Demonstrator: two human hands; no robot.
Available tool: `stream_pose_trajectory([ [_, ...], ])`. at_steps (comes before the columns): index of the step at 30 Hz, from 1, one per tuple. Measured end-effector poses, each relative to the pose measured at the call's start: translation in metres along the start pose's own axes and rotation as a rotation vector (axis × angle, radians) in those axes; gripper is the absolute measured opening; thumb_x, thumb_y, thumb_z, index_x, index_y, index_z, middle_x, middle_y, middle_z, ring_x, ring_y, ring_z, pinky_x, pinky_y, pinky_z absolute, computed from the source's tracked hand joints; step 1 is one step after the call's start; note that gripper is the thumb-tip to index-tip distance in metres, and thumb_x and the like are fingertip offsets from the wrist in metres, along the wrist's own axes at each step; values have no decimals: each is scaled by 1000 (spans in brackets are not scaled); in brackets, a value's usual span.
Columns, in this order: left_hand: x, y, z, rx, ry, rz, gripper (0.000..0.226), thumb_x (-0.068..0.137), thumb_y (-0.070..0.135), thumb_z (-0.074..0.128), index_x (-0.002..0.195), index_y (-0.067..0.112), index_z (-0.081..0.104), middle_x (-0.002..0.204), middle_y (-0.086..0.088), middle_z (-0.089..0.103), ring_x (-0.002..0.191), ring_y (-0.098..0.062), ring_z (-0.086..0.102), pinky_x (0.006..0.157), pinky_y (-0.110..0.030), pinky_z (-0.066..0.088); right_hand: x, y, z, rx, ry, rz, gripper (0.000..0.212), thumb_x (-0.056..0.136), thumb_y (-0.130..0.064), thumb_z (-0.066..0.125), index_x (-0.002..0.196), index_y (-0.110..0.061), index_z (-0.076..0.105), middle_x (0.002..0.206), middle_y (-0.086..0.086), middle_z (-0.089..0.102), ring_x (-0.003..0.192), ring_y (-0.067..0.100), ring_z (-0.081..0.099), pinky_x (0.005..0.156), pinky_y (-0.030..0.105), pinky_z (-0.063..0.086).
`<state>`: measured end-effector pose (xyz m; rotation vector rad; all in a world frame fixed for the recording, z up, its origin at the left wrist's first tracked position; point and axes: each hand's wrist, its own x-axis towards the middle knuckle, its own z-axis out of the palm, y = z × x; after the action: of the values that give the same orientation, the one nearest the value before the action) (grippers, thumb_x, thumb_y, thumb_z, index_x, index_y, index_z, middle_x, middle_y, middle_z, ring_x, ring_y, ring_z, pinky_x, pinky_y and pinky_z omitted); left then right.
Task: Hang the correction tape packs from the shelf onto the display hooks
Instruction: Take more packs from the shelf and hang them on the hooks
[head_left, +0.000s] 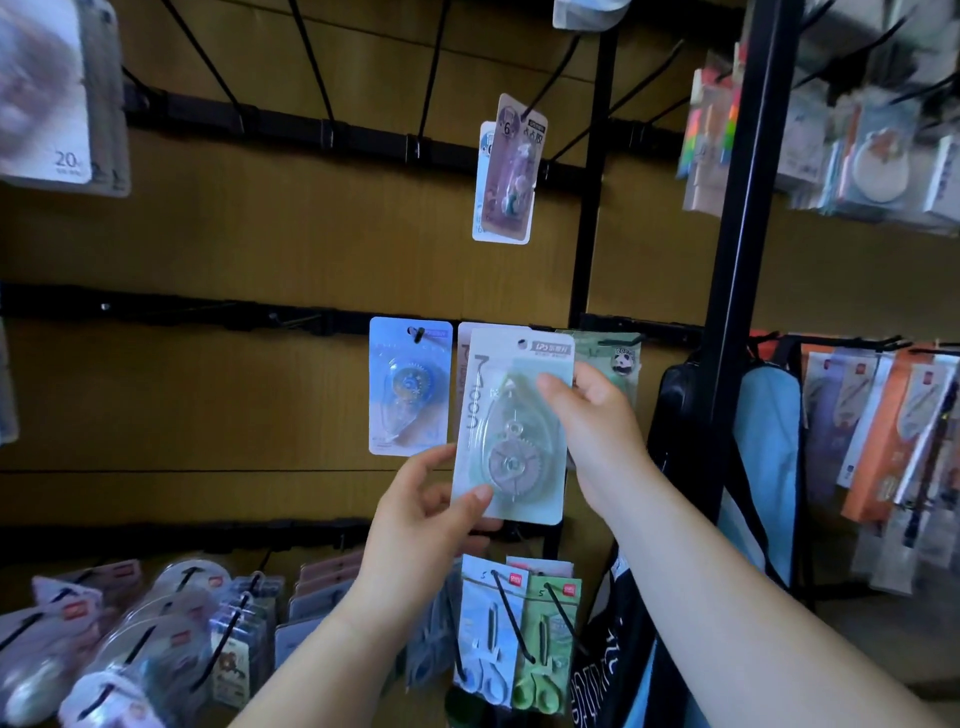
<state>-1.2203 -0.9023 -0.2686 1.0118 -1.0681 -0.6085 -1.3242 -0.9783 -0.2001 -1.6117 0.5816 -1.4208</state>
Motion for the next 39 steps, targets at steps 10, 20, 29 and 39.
stream_pose_trajectory([
  [10,15,7,5,33,6,39,34,89,7,52,115,29,45,55,9,70,53,-5,68,53,-15,55,16,1,-3,-16,47,46,19,92,-14,50,82,-27,59,83,-11,63,84,13,60,82,30,48],
  [20,27,-2,3,105,54,37,32,90,8,52,114,28,45,67,2,69,51,-3,67,55,-16,56,26,11,3,-93,53,83,9,93,-18,48,94,-21,56,87,-7,60,77,7,55,66,19,44],
  [29,74,-21,3,228,-16,-34,19,94,9,44,112,16,47,71,-3,60,58,-15,57,47,-13,50,55,26,16,-177,99,142,34,96,-20,41,129,-12,48,124,3,56,93,13,52,74,25,40],
  [39,82,-46,-12,304,35,-166,10,93,18,47,101,12,49,66,-6,57,53,-16,57,51,-23,48,52,41,18,-328,102,182,25,94,-25,43,103,-5,54,84,6,48,73,16,43,55,24,30],
])
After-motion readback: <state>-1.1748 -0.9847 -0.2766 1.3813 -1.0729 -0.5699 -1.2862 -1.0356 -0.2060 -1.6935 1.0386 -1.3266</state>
